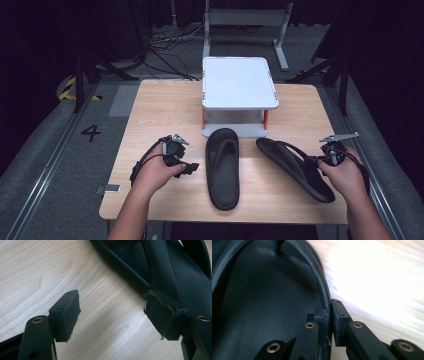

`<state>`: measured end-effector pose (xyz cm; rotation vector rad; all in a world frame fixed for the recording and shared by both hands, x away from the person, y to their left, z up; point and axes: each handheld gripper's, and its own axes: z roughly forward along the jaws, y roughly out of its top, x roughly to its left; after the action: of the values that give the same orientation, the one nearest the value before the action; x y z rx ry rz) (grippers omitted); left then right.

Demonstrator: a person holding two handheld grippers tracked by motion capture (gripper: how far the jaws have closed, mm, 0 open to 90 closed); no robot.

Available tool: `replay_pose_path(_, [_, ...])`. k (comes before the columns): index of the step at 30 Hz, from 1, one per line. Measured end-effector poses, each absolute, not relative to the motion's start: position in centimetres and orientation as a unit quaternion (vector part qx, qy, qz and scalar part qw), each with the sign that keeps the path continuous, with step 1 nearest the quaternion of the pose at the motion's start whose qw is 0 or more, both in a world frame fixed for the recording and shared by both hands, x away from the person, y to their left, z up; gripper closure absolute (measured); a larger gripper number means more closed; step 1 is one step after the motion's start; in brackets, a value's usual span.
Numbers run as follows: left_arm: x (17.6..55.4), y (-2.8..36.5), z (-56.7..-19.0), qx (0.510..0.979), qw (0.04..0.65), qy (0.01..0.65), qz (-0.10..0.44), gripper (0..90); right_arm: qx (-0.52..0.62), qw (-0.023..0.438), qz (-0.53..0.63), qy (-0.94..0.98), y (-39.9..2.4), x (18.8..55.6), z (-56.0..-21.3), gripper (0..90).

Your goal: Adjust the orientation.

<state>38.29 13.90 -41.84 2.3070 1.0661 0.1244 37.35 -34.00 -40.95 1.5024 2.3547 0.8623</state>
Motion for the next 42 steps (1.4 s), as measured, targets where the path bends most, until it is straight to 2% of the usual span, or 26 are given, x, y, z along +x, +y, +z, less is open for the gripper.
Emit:
replay_pose_path(2, [38.3,13.8,-41.9,0.867,0.293,0.401,0.046,28.5,0.505,0.120,0.298,0.801,-33.3,37.2,-40.8,84.1])
replay_pose_path(3, [38.3,13.8,-42.0,0.868,0.291,0.400,0.044,28.5,0.496,0.148,0.295,0.803,-32.1,37.2,-40.8,83.9])
replay_pose_path(4, [38.2,13.7,-42.1,0.869,0.291,0.398,0.040,28.5,0.493,0.158,0.294,0.803,-31.5,37.2,-41.0,83.8])
replay_pose_path(11, [37.5,14.5,-42.3,0.865,0.286,0.411,0.046,28.4,0.490,0.200,0.273,0.803,-28.5,37.9,-42.4,82.6])
replay_pose_path(16, [37.2,15.0,-42.3,0.860,0.285,0.420,0.047,28.5,0.481,0.180,0.282,0.811,-27.1,38.0,-42.8,77.4])
replay_pose_path(17, [37.1,15.1,-42.3,0.861,0.287,0.418,0.045,28.5,0.478,0.170,0.282,0.815,-26.2,37.9,-43.3,65.9])
replay_pose_path(18, [37.0,15.2,-42.3,0.859,0.286,0.422,0.044,28.5,0.476,0.169,0.294,0.811,-25.9,37.9,-43.4,59.8])
replay_pose_path(21, [37.0,15.3,-42.3,0.859,0.285,0.422,0.048,28.4,0.474,0.152,0.321,0.805,-26.0,37.9,-43.1,51.5])
replay_pose_path(23, [37.1,15.5,-42.2,0.859,0.286,0.421,0.049,28.5,0.478,0.137,0.345,0.796,-26.7,37.9,-42.5,49.5])
replay_pose_path(25, [37.3,15.5,-42.2,0.859,0.284,0.422,0.052,28.5,0.485,0.114,0.373,0.783,-28.1,37.8,-41.6,50.1])
replay_pose_path(30, [37.6,15.3,-42.3,0.861,0.280,0.420,0.052,28.4,0.495,0.131,0.355,0.782,-30.7,37.9,-40.9,58.1])
replay_pose_path(31, [37.7,15.1,-42.3,0.862,0.278,0.420,0.053,28.4,0.503,0.136,0.291,0.802,-31.5,38.1,-41.5,59.1])
replay_pose_path(33, [37.9,14.9,-42.4,0.863,0.278,0.419,0.051,28.5,0.506,0.134,0.263,0.811,-31.7,38.1,-41.9,60.0])
replay_pose_path(37, [38.4,14.5,-42.8,0.865,0.272,0.419,0.047,28.4,0.503,0.090,0.179,0.841,-31.8,38.0,-43.7,65.0])
replay_pose_path(42, [38.8,13.9,-43.4,0.870,0.266,0.413,0.038,28.4,0.485,0.046,0.165,0.858,-30.2,37.1,-44.3,67.6])
